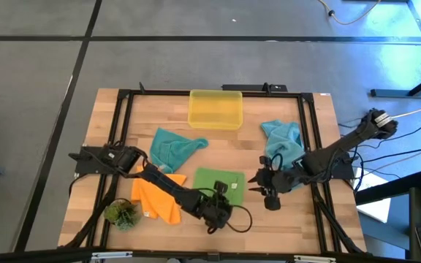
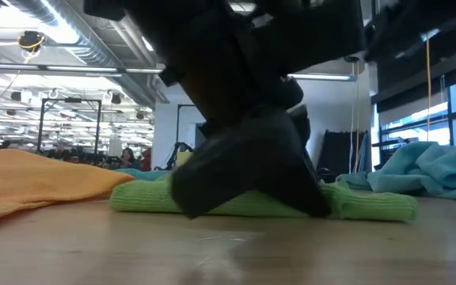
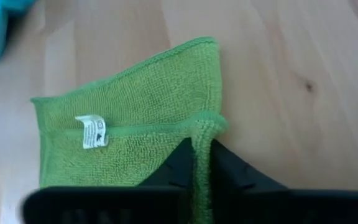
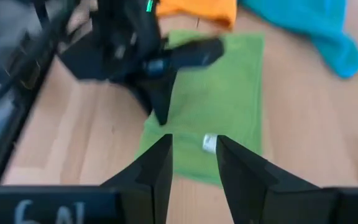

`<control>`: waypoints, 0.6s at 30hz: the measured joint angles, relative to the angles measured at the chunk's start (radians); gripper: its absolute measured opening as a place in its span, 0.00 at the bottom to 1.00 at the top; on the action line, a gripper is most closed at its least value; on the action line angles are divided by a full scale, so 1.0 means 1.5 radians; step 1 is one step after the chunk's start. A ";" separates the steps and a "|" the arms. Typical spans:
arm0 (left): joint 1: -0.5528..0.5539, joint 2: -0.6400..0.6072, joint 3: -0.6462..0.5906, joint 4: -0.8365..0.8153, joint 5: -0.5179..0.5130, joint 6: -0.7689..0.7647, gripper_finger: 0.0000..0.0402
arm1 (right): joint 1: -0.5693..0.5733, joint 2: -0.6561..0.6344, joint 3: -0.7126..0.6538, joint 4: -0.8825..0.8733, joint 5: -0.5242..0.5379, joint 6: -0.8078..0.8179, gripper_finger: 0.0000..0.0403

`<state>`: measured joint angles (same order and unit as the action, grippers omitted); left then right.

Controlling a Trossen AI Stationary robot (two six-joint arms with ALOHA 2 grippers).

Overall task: Fold microfiber towels
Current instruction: Put the green microfiber cloth into the yellow bin

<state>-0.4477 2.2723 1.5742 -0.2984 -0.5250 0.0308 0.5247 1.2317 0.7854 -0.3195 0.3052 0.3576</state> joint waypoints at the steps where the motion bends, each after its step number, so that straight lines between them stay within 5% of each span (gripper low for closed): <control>1: 0.004 0.000 0.000 0.000 0.000 -0.012 0.02 | 0.004 0.006 -0.015 0.013 0.000 0.000 0.31; 9: 0.039 -0.010 -0.002 0.007 0.027 -0.068 0.00 | 0.031 0.069 -0.131 0.244 -0.025 -0.016 0.35; 18: 0.081 -0.039 -0.002 0.007 0.096 -0.139 0.00 | 0.038 0.166 -0.150 0.355 0.007 -0.034 0.58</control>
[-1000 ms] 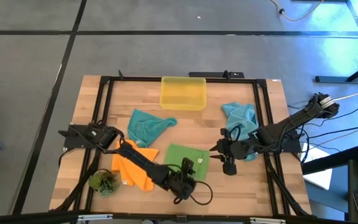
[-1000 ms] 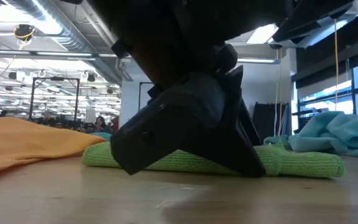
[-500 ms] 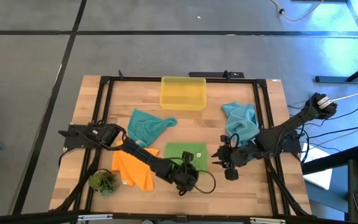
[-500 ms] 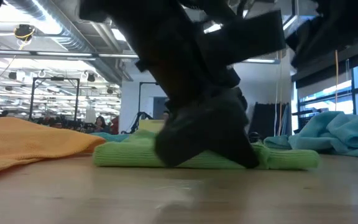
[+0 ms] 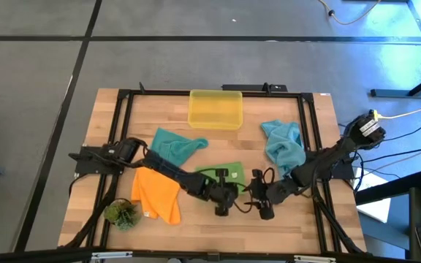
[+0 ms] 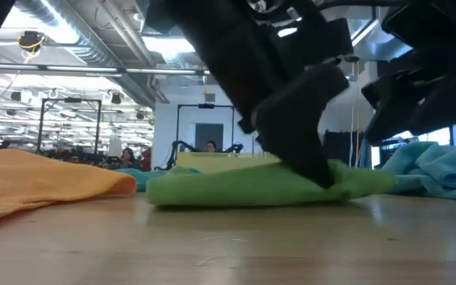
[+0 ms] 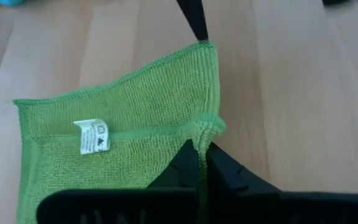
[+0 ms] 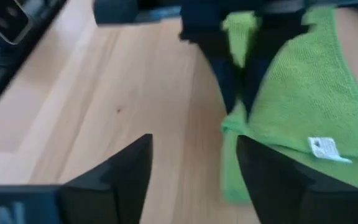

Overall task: Fold microfiber towels
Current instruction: Put the green microfiber cloth into the yellow bin

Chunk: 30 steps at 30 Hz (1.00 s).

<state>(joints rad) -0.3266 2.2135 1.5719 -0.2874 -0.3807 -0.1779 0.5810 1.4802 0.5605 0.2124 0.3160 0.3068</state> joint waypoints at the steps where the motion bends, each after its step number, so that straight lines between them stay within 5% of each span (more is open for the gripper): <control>1: 0.004 -0.003 0.000 0.005 0.006 -0.002 0.00 | 0.000 0.011 0.005 0.001 0.009 -0.003 0.60; 10: 0.024 -0.008 0.001 0.002 0.046 -0.037 0.00 | 0.000 0.111 0.044 0.001 0.159 -0.063 0.71; 22: 0.025 -0.013 0.001 0.003 0.069 -0.039 0.00 | 0.002 0.220 0.086 0.000 0.231 -0.068 0.71; 26: 0.021 -0.013 0.001 0.001 0.073 -0.039 0.00 | 0.001 0.220 0.084 -0.009 0.261 -0.083 0.65; 30: 0.020 -0.013 0.001 -0.008 0.074 -0.037 0.00 | 0.010 0.220 0.084 -0.014 0.276 -0.108 0.48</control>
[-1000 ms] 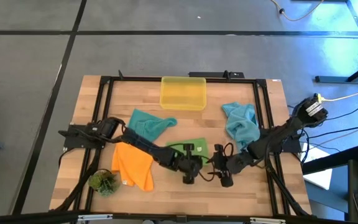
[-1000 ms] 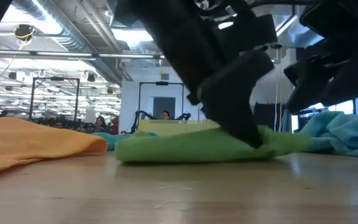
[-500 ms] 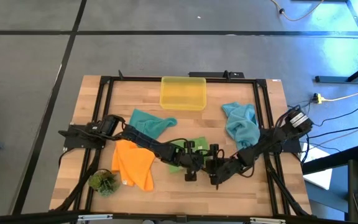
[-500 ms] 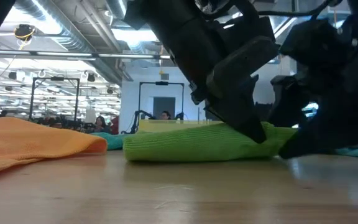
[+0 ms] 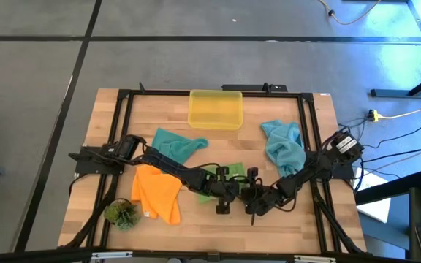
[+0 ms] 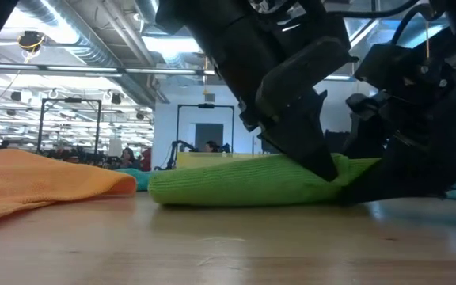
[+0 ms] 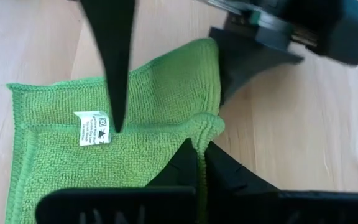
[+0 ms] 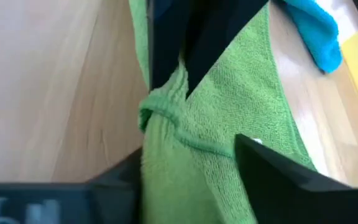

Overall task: Fold microfiber towels
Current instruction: Put the green microfiber cloth into the yellow bin

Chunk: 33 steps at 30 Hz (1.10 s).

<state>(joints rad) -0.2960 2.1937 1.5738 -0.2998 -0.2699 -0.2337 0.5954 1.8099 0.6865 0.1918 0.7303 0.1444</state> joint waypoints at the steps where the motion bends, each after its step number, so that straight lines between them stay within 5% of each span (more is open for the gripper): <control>1: 0.000 0.000 0.000 -0.001 0.000 0.000 0.00 | 0.002 0.000 0.000 0.001 0.000 0.000 0.42; 7: -0.001 0.000 0.000 0.000 0.001 0.005 0.00 | 0.003 0.000 0.000 0.002 -0.036 0.002 0.05; 16: -0.001 0.000 0.000 -0.001 0.003 0.006 0.00 | 0.003 0.000 0.000 0.010 -0.045 0.005 0.02; 20: -0.001 0.000 0.000 -0.002 0.002 0.006 0.00 | 0.003 0.000 0.000 0.010 -0.051 0.005 0.15; 29: -0.001 0.000 0.000 -0.002 0.002 0.006 0.00 | 0.003 -0.001 0.000 0.018 -0.015 0.039 0.64; 33: -0.001 0.000 0.000 -0.002 0.002 0.006 0.00 | 0.003 -0.001 0.000 0.022 0.005 0.055 0.75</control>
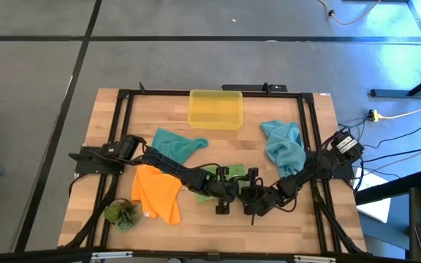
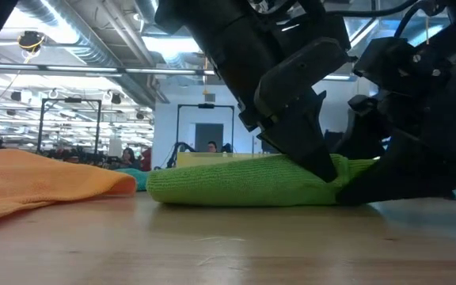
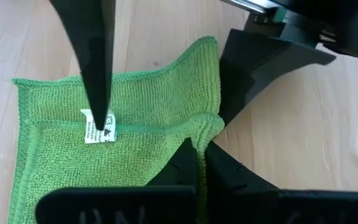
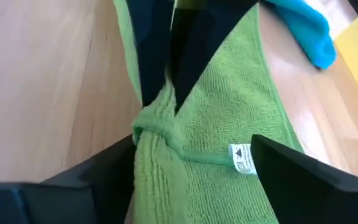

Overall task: Fold microfiber towels
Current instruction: Put the green microfiber cloth into the yellow bin

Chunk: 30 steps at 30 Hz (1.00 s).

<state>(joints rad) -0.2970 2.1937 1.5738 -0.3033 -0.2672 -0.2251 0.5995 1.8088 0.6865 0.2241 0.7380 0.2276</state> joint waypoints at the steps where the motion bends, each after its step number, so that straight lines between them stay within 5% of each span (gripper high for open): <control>1: 0.000 0.000 0.000 0.000 0.000 0.000 0.00 | 0.000 0.000 0.000 0.007 0.000 0.002 0.76; 6: 0.000 0.000 0.000 0.000 0.000 0.000 0.00 | 0.000 0.000 0.000 0.072 -0.015 -0.038 0.69; 19: 0.000 0.000 0.000 -0.002 0.001 0.011 0.00 | -0.008 0.000 0.000 0.046 -0.070 -0.053 0.05; 23: 0.005 0.000 0.000 0.001 0.079 0.054 0.01 | -0.007 0.000 0.001 0.039 -0.079 -0.051 0.04; 30: 0.006 -0.035 0.002 -0.066 0.086 0.100 0.18 | -0.009 -0.003 0.003 0.049 -0.063 -0.051 0.03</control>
<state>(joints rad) -0.2874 2.1417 1.5764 -0.4027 -0.1377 -0.0749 0.5861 1.8046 0.6910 0.2975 0.6438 0.1514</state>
